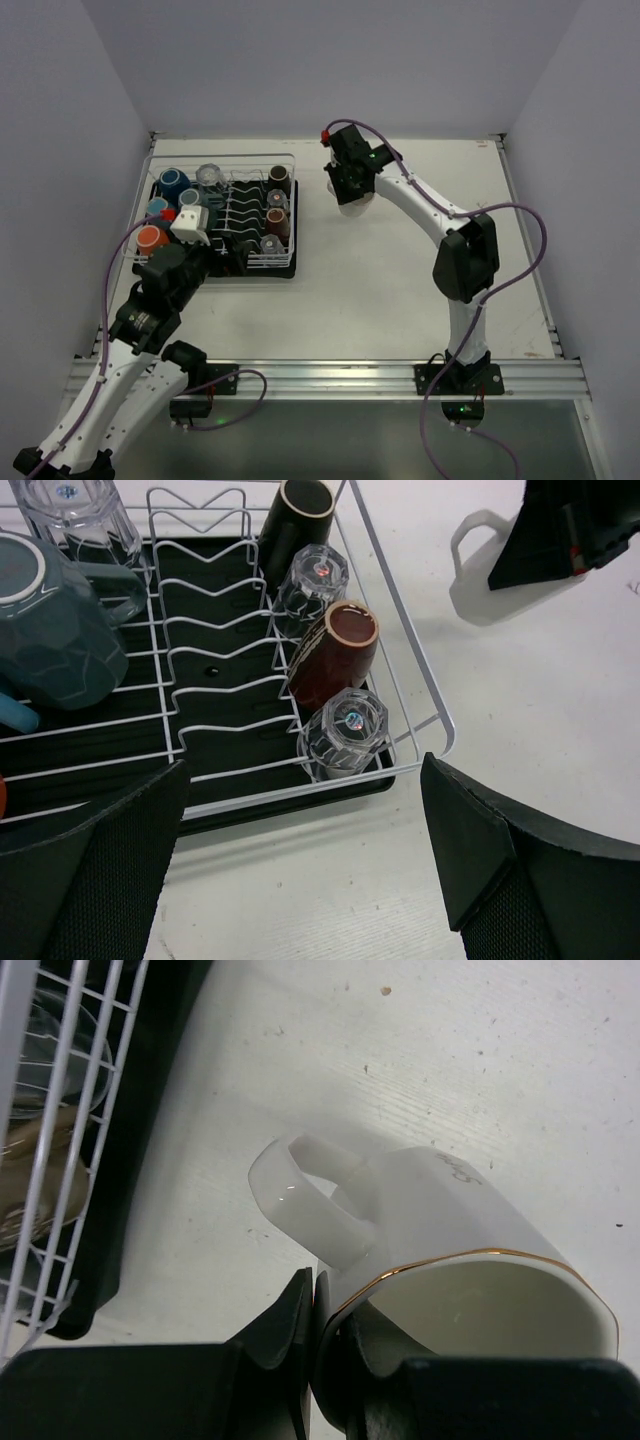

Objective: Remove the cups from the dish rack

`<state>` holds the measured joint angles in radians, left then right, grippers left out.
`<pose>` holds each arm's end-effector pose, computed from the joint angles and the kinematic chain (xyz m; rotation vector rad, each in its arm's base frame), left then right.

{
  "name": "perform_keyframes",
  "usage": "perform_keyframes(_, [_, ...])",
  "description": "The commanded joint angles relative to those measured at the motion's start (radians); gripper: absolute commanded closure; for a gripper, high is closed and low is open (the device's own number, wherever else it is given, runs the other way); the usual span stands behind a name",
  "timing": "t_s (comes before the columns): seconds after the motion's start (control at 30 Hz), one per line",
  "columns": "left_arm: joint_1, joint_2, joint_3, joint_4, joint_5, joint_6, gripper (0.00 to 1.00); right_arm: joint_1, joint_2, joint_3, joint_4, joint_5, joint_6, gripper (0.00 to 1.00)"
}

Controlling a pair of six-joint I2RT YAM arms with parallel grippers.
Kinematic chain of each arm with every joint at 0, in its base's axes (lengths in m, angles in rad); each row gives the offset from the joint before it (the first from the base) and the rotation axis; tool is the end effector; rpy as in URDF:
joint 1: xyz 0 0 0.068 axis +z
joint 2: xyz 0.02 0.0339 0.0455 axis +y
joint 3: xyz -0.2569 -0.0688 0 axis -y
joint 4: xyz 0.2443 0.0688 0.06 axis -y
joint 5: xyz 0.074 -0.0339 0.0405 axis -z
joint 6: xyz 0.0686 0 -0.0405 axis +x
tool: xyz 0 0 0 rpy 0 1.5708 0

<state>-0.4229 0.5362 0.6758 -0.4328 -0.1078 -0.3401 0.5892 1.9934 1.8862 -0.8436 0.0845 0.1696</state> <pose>0.1570 -0.0626 0.2971 0.0025 1.8842 -0.4263 0.3835 0.2494 0.2655 -0.4930 2.4799 0.2007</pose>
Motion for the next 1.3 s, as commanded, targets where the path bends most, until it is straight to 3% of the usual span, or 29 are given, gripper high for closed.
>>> perform_keyframes(0.0, [0.007, -0.010, 0.007, 0.063, -0.023, 0.035, 0.00, 0.015, 0.033, 0.116, -0.061, 0.047, -0.059, 1.00])
perform_keyframes(0.2, [0.033, -0.001, 0.007, 0.065, 0.008, 0.041, 0.00, 0.021, 0.140, 0.129, -0.061, 0.050, -0.064, 1.00])
perform_keyframes(0.5, [0.075, 0.022, 0.005, 0.071, 0.027, 0.043, 0.00, 0.024, 0.150, 0.056, -0.008, 0.041, -0.059, 0.99])
perform_keyframes(0.53, [0.076, 0.025, 0.007, 0.068, 0.014, 0.042, 0.00, 0.024, 0.140, 0.048, 0.003, 0.043, -0.056, 0.95])
perform_keyframes(0.57, [0.076, 0.028, 0.008, 0.066, 0.005, 0.044, 0.00, 0.026, 0.130, 0.042, 0.011, 0.043, -0.058, 0.79])
perform_keyframes(0.67, [0.079, 0.038, 0.014, 0.057, -0.038, 0.035, 0.00, 0.026, 0.067, 0.016, 0.040, 0.054, -0.061, 0.51])
perform_keyframes(0.77, [0.079, 0.054, 0.027, 0.048, -0.062, 0.021, 0.00, 0.026, 0.006, 0.007, 0.052, 0.044, -0.058, 0.45])
perform_keyframes(0.87, [0.079, 0.076, 0.054, 0.025, -0.113, 0.018, 0.00, 0.029, -0.060, -0.013, 0.077, 0.024, -0.053, 0.31])
perform_keyframes(1.03, [0.079, 0.160, 0.137, -0.003, -0.245, -0.005, 0.00, 0.031, -0.197, -0.074, 0.124, -0.047, -0.030, 0.25])
perform_keyframes(1.13, [0.079, 0.240, 0.185, 0.011, -0.326, -0.036, 0.00, 0.031, -0.362, -0.224, 0.247, -0.094, 0.002, 0.20])
perform_keyframes(1.27, [0.099, 0.372, 0.258, 0.025, -0.401, -0.074, 0.00, 0.031, -0.571, -0.500, 0.417, -0.195, 0.041, 0.20])
